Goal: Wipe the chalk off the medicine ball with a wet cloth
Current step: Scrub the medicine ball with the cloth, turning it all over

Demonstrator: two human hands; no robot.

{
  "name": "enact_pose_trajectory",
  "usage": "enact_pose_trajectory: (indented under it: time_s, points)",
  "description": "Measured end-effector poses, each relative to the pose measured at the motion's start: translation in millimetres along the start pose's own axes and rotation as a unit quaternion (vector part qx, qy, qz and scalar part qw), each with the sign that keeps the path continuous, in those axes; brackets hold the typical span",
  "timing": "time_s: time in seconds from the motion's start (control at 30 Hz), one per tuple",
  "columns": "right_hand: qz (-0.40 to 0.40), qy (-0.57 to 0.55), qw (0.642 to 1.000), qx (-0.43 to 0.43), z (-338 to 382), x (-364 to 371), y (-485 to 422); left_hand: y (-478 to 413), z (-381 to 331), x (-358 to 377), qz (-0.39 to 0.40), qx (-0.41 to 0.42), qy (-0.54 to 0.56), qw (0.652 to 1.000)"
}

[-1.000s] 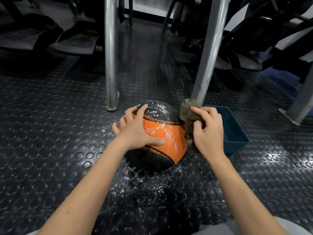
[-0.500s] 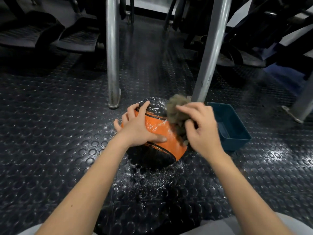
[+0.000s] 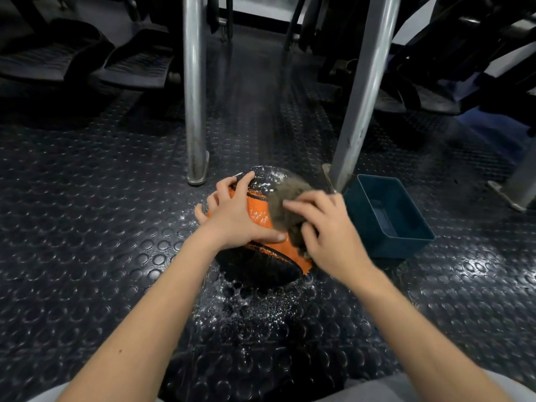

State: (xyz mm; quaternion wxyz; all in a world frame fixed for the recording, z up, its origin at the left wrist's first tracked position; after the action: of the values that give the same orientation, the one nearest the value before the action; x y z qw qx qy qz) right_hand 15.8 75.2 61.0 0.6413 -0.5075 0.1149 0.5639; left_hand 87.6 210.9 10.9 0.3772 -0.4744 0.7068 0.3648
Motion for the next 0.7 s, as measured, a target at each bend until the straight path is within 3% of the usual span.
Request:
enact_pose_trajectory:
  time_s: [0.13,0.23,0.4,0.57,0.7]
  points:
    - [-0.049,-0.014,0.995,0.088,-31,-5,3,2,-8,2,-0.030,0.010,-0.004,1.000]
    - [-0.043,-0.038,0.990,0.128,-43,-10,0,13,-19,-2,-0.117,0.041,-0.045,0.991]
    - [-0.034,-0.058,0.989,0.134,-40,-7,1,24,-30,-3,-0.121,0.064,-0.123,0.983]
    - [-0.012,-0.070,0.988,0.140,-38,-7,-1,25,-24,1,-0.118,0.052,-0.087,0.988]
    - [-0.101,-0.060,0.991,0.070,-12,-32,-10,18,-21,0,-0.114,0.048,-0.092,0.988]
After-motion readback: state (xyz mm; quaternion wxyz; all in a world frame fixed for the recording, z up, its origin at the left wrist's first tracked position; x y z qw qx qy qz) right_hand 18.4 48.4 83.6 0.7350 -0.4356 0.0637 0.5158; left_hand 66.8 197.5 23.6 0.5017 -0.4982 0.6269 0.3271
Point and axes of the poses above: each hand's wrist, its own y-axis away from the middle knuckle, its own x-axis out of the palm, z = x × y, the point moved 8 cm from there along -y, towards the middle knuckle, and after that the axes turned 13 degrees about -y, right-handed, at the moved point
